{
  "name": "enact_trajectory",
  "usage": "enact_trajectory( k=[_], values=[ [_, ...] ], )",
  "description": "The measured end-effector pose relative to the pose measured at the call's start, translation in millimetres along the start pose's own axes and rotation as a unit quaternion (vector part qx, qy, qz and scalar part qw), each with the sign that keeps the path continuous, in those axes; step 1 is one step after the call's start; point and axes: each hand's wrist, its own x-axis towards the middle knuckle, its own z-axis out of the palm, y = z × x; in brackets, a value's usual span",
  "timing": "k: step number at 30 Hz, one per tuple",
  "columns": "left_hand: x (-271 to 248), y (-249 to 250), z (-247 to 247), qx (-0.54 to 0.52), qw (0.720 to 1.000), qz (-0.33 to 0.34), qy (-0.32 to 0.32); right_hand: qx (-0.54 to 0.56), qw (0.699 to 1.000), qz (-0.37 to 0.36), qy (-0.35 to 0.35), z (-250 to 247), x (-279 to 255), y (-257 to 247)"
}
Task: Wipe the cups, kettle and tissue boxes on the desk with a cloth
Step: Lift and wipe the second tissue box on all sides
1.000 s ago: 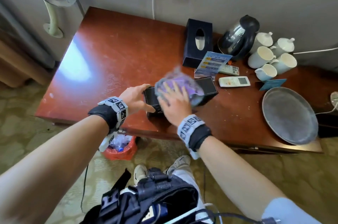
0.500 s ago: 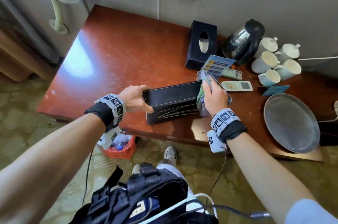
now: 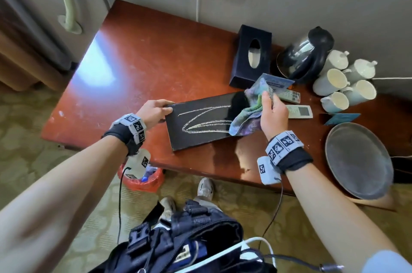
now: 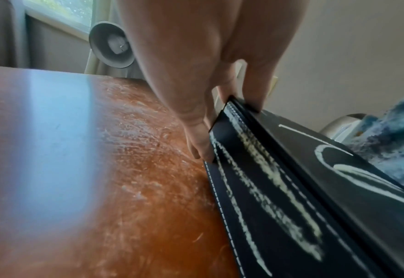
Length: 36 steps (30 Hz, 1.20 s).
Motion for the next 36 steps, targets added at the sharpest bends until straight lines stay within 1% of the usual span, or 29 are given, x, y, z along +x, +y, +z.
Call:
enact_trajectory(
  k=[2, 4, 6, 8, 9, 12, 14, 16, 17, 20, 22, 24, 25, 26, 28, 30, 31, 32, 33, 34, 36],
  values=[
    [6, -10, 2, 0.006, 1.000, 0.002, 0.000, -0.024, 0.999, -0.009, -0.045, 8, 2, 3],
    [9, -22, 7, 0.007, 1.000, 0.012, 0.007, -0.063, 0.991, -0.034, -0.114, 17, 1, 11],
    [7, -33, 11, 0.040, 0.998, 0.041, 0.040, -0.101, 0.981, -0.050, -0.160, 21, 2, 19],
    [0, -39, 14, 0.119, 0.986, 0.085, 0.076, -0.117, 0.979, -0.047, -0.160, 22, 3, 20],
    [-5, -41, 16, 0.150, 0.980, 0.106, 0.070, -0.124, 0.979, -0.043, -0.153, 25, 5, 19],
    [-15, -52, 18, 0.235, 0.964, 0.125, 0.006, -0.187, 0.969, -0.029, -0.160, 49, 8, 13],
    [-18, -61, 19, 0.247, 0.962, 0.118, -0.013, -0.261, 0.952, -0.040, -0.157, 72, 3, 10],
    [-19, -64, 18, 0.243, 0.963, 0.114, -0.018, -0.308, 0.938, -0.070, -0.143, 92, -10, 3],
    [-18, -63, 16, 0.245, 0.963, 0.111, -0.019, -0.324, 0.930, -0.098, -0.146, 102, -18, -2],
    [-18, -57, 14, 0.257, 0.961, 0.101, -0.021, -0.329, 0.910, -0.176, -0.180, 118, -42, -15],
    [-19, -54, 12, 0.268, 0.958, 0.097, -0.021, -0.320, 0.896, -0.215, -0.221, 116, -47, -11],
    [-20, -51, 11, 0.276, 0.956, 0.094, -0.019, -0.317, 0.872, -0.272, -0.258, 101, -44, 3],
    [-20, -50, 11, 0.281, 0.955, 0.092, -0.018, -0.317, 0.868, -0.274, -0.266, 92, -37, 13],
    [-20, -48, 11, 0.285, 0.954, 0.089, -0.018, -0.318, 0.875, -0.256, -0.261, 81, -28, 23],
    [-20, -46, 12, 0.287, 0.954, 0.083, -0.017, -0.318, 0.900, -0.192, -0.226, 61, -11, 38],
    [-21, -45, 14, 0.281, 0.956, 0.083, -0.013, -0.309, 0.922, -0.133, -0.194, 50, 0, 39],
    [-21, -45, 15, 0.277, 0.957, 0.084, -0.011, -0.306, 0.928, -0.123, -0.176, 51, 3, 38],
    [-21, -45, 15, 0.272, 0.959, 0.083, -0.011, -0.309, 0.929, -0.119, -0.164, 56, 0, 33],
    [-21, -45, 16, 0.267, 0.960, 0.082, -0.011, -0.313, 0.926, -0.122, -0.173, 65, -8, 25],
    [-21, -45, 16, 0.264, 0.961, 0.082, -0.012, -0.311, 0.919, -0.144, -0.193, 76, -18, 15],
    [-22, -45, 15, 0.270, 0.959, 0.080, -0.016, -0.284, 0.901, -0.220, -0.242, 102, -49, -3]
  ],
)
